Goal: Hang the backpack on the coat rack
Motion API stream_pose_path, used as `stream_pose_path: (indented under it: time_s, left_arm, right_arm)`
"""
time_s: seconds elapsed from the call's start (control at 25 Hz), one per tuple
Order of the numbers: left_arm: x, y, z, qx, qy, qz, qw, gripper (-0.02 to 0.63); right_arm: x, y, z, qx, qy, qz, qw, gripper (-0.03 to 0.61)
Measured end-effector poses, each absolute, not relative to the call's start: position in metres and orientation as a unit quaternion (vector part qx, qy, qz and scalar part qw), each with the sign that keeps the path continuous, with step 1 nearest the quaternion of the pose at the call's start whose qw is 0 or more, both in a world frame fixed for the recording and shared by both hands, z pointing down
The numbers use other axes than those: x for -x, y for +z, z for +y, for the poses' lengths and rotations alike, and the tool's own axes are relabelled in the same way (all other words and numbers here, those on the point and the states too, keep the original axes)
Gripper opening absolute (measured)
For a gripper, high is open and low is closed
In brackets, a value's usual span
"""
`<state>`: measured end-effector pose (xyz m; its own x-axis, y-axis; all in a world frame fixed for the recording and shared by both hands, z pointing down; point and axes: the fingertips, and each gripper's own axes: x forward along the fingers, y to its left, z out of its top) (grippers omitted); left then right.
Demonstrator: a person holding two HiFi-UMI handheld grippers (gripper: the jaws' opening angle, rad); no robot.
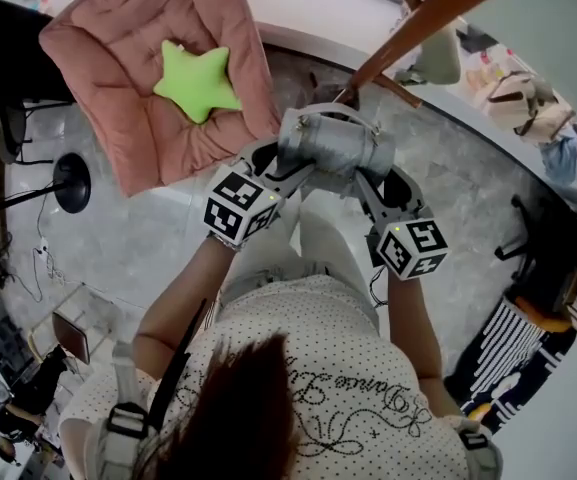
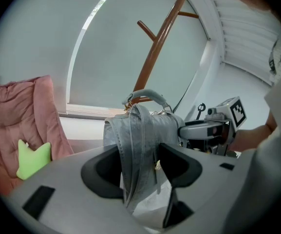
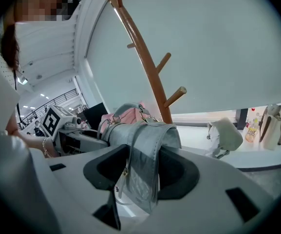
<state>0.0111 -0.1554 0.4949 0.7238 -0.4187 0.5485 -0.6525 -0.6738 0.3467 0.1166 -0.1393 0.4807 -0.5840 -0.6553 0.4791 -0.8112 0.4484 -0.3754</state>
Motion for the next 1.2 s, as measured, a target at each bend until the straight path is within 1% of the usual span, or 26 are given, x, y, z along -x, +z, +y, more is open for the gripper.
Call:
stream_pose_path:
  time_s: [0.4,1.2]
  left_arm:
    - [-0.011,0.535,-0.163,-0.879,0.248,-0.284,0.291,0.227]
    - [-0.012,0.592,-0.179,-0.866,0.297,-0.24,0.322,0.241]
  right_arm:
    - [-0.117,0.523,-0.142,-0.438,0.344,-0.818,0.139,0.193]
    - [-0.114,0.573,-0.146,-0.447,0.372,-0.794,0.176,0.187]
